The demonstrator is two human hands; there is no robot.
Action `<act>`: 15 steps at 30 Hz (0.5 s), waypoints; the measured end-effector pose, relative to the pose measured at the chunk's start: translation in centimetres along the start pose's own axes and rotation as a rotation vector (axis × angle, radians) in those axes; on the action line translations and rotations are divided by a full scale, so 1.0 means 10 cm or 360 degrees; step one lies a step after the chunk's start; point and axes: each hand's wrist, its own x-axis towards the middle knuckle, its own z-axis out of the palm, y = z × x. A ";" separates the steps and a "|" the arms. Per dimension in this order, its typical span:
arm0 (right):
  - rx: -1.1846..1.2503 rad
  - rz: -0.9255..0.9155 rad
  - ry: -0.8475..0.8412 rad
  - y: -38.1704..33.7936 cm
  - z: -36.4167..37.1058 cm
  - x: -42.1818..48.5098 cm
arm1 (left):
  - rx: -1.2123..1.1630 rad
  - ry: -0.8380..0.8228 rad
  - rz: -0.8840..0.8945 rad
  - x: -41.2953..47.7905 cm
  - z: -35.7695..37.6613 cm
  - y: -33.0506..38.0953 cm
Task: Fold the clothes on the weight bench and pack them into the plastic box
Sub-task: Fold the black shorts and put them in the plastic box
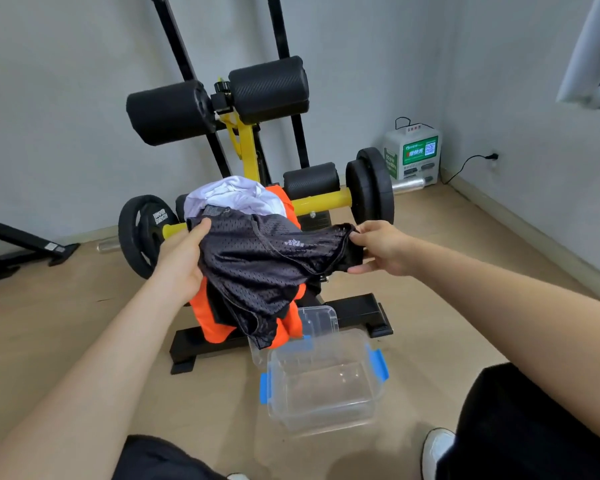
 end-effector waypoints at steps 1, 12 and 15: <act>0.0004 -0.0016 -0.0007 -0.05 -0.05 -0.04 | 0.0029 -0.0018 -0.0006 -0.02 0.01 0.00; -0.0502 -0.0383 -0.0146 -0.23 -0.66 -0.45 | 0.0886 -0.0702 0.0084 -0.47 0.31 -0.33; -0.0941 -0.0431 0.0026 -0.21 -0.84 -0.48 | 0.0805 -0.0904 -0.0048 -0.65 0.55 -0.43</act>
